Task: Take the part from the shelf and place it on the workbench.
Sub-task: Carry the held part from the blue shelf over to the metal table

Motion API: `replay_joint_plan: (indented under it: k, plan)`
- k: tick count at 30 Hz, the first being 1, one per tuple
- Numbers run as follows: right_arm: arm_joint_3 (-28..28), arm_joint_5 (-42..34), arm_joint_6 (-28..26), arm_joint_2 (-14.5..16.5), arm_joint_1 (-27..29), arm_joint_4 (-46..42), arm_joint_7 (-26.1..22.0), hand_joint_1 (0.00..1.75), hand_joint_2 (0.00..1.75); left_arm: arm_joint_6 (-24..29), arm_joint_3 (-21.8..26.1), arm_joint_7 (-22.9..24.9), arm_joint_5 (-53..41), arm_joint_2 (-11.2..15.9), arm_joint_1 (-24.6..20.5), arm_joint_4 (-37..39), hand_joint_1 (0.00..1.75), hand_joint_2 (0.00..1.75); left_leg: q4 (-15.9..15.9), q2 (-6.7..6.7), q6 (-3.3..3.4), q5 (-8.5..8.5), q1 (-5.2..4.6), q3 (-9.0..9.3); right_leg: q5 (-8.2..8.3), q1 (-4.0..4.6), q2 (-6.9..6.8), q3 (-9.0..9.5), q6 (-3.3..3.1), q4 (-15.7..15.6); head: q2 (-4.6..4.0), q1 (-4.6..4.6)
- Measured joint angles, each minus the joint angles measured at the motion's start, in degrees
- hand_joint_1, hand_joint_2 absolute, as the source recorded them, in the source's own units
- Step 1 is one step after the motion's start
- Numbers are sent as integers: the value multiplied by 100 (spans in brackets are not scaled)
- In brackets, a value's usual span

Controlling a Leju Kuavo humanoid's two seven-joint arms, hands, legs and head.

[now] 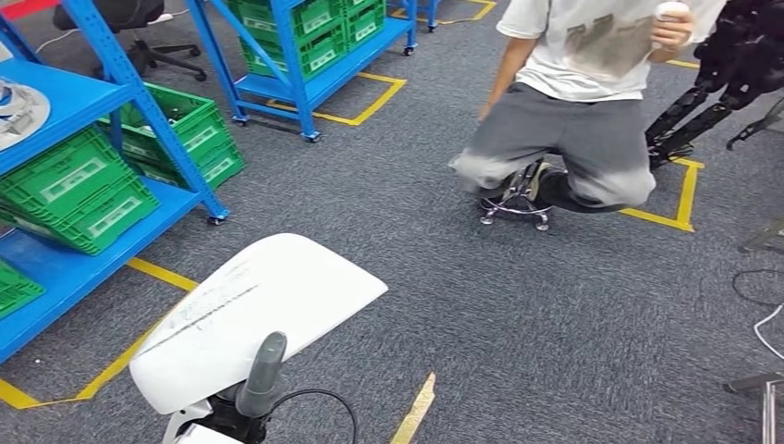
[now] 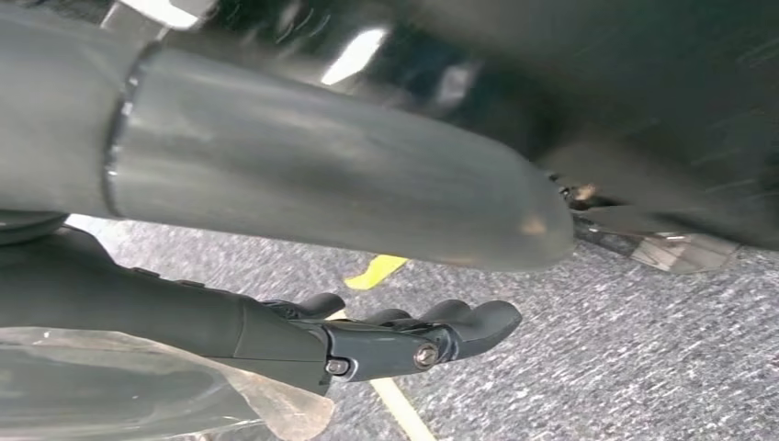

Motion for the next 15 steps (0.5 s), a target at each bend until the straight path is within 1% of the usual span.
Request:
replay_joint_plan:
  k: [1, 2, 3, 4, 5, 6, 7, 8, 9, 10, 11, 12, 13, 14, 15]
  plan:
    - [-5, 0, 0, 3, -8, 0, 0, 0, 0, -4, -8, -1, -1, 0, -2, 0, 175, 0, 3, 51, -23, -7, -15, 6, 0, 21, -38, 58, -28, -110, 0, -4]
    - [-8, 0, 0, 7, -6, 0, 1, 0, 0, -7, -19, -1, -1, 1, -4, 0, 175, 0, 2, 100, -47, -8, -25, 12, 8, 33, 15, 59, -59, -114, 0, -5]
    - [-12, 0, 0, 10, 3, 0, 3, 0, 0, -8, -31, -1, -2, 1, -6, -1, 175, 0, 0, 125, -78, -18, -19, 24, 20, 26, 79, 54, -91, -122, 0, -6]
    - [-16, 0, 0, 10, 16, 0, 7, 0, 0, -10, -42, -2, -2, 1, -9, -1, 175, 0, 22, 62, -111, -55, -8, 29, 33, 16, 136, 55, -123, -135, 0, -9]
    - [-20, 0, 0, 11, 24, 0, 10, 0, 0, -12, -48, -4, -2, 2, -13, -3, 175, 0, 125, -65, -141, -146, 5, 0, 49, 4, 196, 58, -161, -150, 0, -15]
    - [-24, -1, 0, 14, 21, 0, 13, 0, 0, -16, -51, -9, -1, 5, -12, -5, 175, 0, 357, -229, -164, -304, 17, -88, 65, -10, 261, 64, -195, -165, 0, -28]
    - [-29, -1, 0, 18, 14, 0, 15, 0, 0, -25, -52, -18, 7, 10, -6, -7, 175, 0, 701, -385, -172, -497, 23, -230, 73, -10, 330, 59, -216, -166, 0, -41]
    - [-35, -1, 0, 21, 6, 0, 16, 0, 0, -43, -55, -31, 22, 19, 2, -9, 175, 0, 1108, -468, -173, -689, 24, -408, 78, -6, 408, 54, -232, -165, 0, -51]
    - [-42, -1, 0, 25, 1, 0, 19, 0, 0, -70, -61, -47, 38, 29, 9, -9, 175, 0, 1454, -499, -171, -813, 23, -566, 82, -1, 492, 51, -240, -163, 0, -56]
    - [-50, 0, 1, 27, 3, 0, 26, 0, 0, -102, -70, -65, 53, 41, 11, -8, 175, 0, 1629, -511, -166, -822, 22, -655, 84, 3, 579, 50, -243, -160, 0, -57]
    - [-57, 1, 3, 28, 8, 0, 34, 0, 0, -136, -85, -78, 62, 51, 8, -8, 175, 0, 1593, -525, -156, -715, 21, -651, 86, 6, 666, 52, -244, -153, 0, -56]
    - [-63, 1, 6, 30, 13, 0, 42, 0, 0, -162, -105, -85, 63, 57, 2, -7, 175, 0, 1336, -560, -140, -509, 23, -548, 87, 6, 756, 55, -242, -143, 0, -56]
    - [-68, 1, 9, 36, 17, 0, 47, 0, 0, -181, -127, -89, 63, 60, -7, -7, 175, 0, 953, -661, -119, -268, 28, -392, 87, 3, 841, 55, -238, -132, 0, -57]
    - [-74, -1, 10, 45, 15, 0, 49, 0, 0, -193, -153, -89, 63, 60, -17, -4, 175, 0, 584, -811, -100, -92, 39, -244, 87, 8, 920, 45, -223, -112, 0, -55]
    - [-84, -4, 10, 55, 9, 0, 49, 0, 0, -198, -181, -89, 63, 60, -29, -2, 175, 0, 289, -942, -91, 6, 49, -125, 94, 5, 1000, 18, -199, -94, 0, -56]
